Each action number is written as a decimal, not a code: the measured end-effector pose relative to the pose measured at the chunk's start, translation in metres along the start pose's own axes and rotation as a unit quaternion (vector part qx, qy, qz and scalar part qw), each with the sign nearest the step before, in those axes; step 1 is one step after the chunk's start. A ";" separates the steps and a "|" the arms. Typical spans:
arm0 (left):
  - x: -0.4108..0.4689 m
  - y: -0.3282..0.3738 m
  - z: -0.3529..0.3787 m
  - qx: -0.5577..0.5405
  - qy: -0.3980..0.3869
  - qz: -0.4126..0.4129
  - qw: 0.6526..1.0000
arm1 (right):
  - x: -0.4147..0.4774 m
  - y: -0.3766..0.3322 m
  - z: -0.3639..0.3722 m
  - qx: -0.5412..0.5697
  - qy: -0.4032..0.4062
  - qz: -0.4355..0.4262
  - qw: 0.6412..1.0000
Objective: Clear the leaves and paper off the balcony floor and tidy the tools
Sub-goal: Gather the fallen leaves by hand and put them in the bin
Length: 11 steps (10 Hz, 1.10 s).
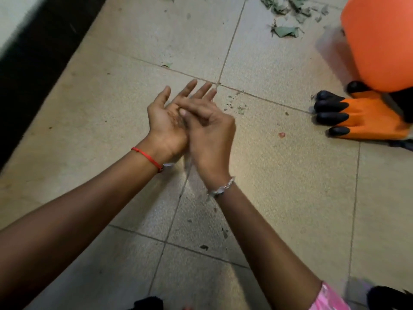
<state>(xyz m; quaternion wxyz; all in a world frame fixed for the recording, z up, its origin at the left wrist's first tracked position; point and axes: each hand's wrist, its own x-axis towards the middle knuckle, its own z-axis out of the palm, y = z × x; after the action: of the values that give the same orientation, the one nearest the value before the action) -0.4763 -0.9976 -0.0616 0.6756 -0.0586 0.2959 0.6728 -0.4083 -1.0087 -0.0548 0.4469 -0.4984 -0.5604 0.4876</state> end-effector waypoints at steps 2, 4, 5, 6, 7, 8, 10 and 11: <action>-0.019 -0.001 -0.005 -0.047 -0.011 -0.010 0.999 | -0.024 0.009 0.002 -0.212 -0.149 -0.175 0.950; -0.041 0.012 -0.011 -0.031 0.038 0.004 0.999 | -0.015 -0.014 -0.025 -0.072 -0.097 -0.130 0.984; -0.051 0.025 -0.019 -0.066 0.080 0.028 0.994 | 0.009 0.009 -0.063 -0.171 -0.011 -0.050 0.984; -0.059 0.033 -0.030 -0.064 0.101 0.047 0.992 | 0.030 0.043 -0.081 -0.419 -0.033 0.013 0.908; -0.064 0.039 -0.040 -0.055 0.102 0.056 0.992 | 0.039 0.054 -0.057 -0.507 -0.092 -0.031 0.856; -0.065 0.043 -0.046 -0.041 0.105 0.063 0.992 | 0.041 0.046 -0.015 -0.506 -0.165 -0.090 0.842; -0.061 0.049 -0.047 -0.037 0.102 0.066 0.992 | 0.029 0.039 0.028 -0.477 -0.271 -0.191 0.814; -0.055 0.048 -0.045 -0.039 0.098 0.062 0.992 | 0.020 0.040 0.007 -0.394 -0.235 -0.208 0.864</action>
<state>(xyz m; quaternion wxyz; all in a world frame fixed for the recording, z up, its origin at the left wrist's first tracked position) -0.5321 -1.0630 -0.0567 0.5972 -0.1321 0.3377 0.7154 -0.4120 -0.9887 -0.0950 0.1593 -0.3750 -0.8852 0.2246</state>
